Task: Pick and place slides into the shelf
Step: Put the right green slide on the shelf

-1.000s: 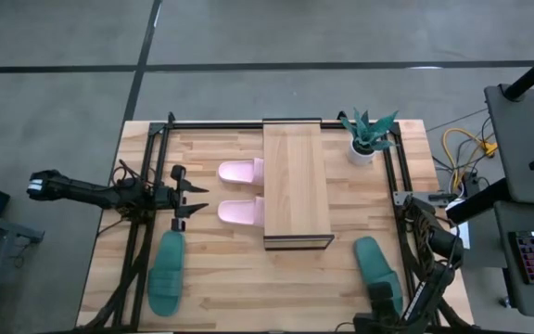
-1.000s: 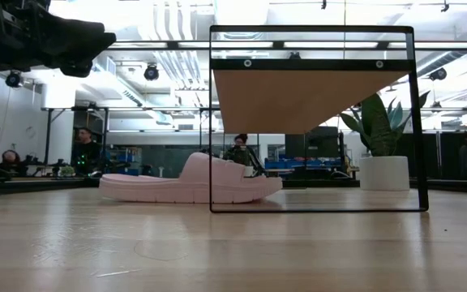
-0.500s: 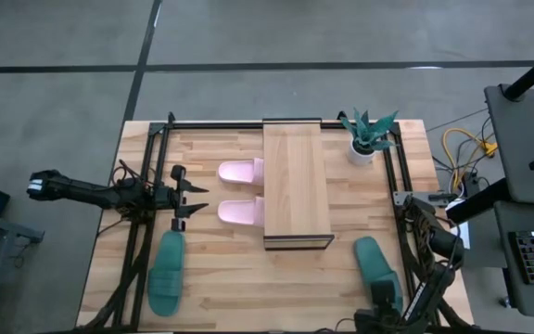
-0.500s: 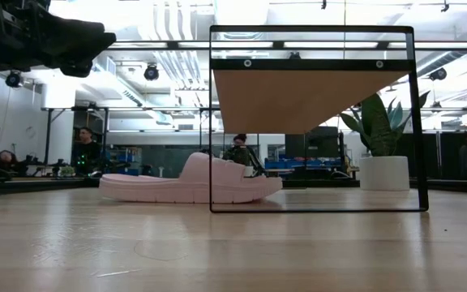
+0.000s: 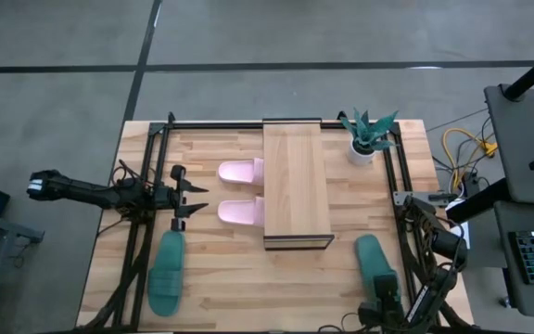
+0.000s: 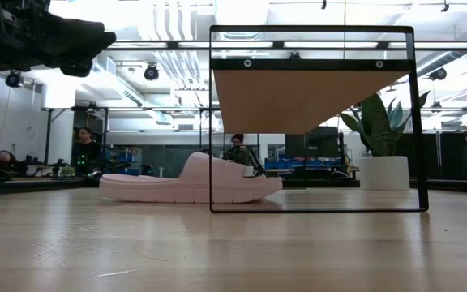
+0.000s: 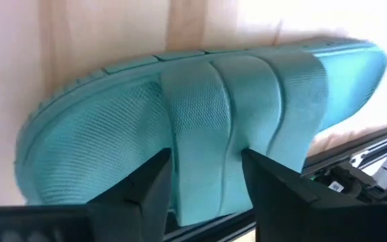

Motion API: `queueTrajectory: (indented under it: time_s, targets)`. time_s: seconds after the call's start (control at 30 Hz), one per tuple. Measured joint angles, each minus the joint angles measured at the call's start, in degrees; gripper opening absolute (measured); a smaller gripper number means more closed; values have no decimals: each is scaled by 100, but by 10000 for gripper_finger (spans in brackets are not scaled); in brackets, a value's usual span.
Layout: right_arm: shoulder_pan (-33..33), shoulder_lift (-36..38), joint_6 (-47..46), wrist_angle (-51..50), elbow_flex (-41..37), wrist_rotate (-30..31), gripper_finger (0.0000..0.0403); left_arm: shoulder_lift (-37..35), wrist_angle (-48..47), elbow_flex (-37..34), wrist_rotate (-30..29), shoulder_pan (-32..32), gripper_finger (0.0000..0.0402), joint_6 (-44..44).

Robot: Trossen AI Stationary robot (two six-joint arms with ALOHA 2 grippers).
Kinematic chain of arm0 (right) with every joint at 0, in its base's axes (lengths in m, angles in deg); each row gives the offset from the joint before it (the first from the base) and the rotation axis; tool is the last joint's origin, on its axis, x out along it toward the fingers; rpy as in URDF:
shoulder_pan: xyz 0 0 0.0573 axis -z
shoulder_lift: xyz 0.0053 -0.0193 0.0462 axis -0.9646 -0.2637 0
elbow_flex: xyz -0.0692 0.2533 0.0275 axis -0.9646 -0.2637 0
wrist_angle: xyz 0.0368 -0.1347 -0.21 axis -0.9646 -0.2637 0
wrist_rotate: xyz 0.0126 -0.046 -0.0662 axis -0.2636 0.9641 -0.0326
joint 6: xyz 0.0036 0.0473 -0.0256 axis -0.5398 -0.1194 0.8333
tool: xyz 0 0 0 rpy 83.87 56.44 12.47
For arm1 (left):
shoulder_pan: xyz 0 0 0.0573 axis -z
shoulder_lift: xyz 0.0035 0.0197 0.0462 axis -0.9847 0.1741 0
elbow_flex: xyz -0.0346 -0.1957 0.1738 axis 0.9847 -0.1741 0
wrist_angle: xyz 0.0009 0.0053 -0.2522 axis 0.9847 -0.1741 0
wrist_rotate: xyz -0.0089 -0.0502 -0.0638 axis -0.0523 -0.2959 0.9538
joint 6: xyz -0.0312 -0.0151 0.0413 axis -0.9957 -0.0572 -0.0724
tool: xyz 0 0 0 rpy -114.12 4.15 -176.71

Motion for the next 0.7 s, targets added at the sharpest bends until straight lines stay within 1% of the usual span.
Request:
queueTrajectory:
  time_s: [0.13, 0.4, 0.53, 0.7]
  targets:
    - [-31, 0, -73, 12, -10, 91, 127, 0, 0, 1, 0, 0, 160, -1]
    - [-113, 2, -575, -6, -106, 182, 22, 0, 0, 0, 0, 0, 160, -1]
    - [-116, 4, -798, 6, -126, 184, 13, 0, 0, 0, 0, 0, 160, -2]
    - [-116, 26, -764, -12, -71, 185, 12, 0, 2, 2, 0, 0, 160, -1]
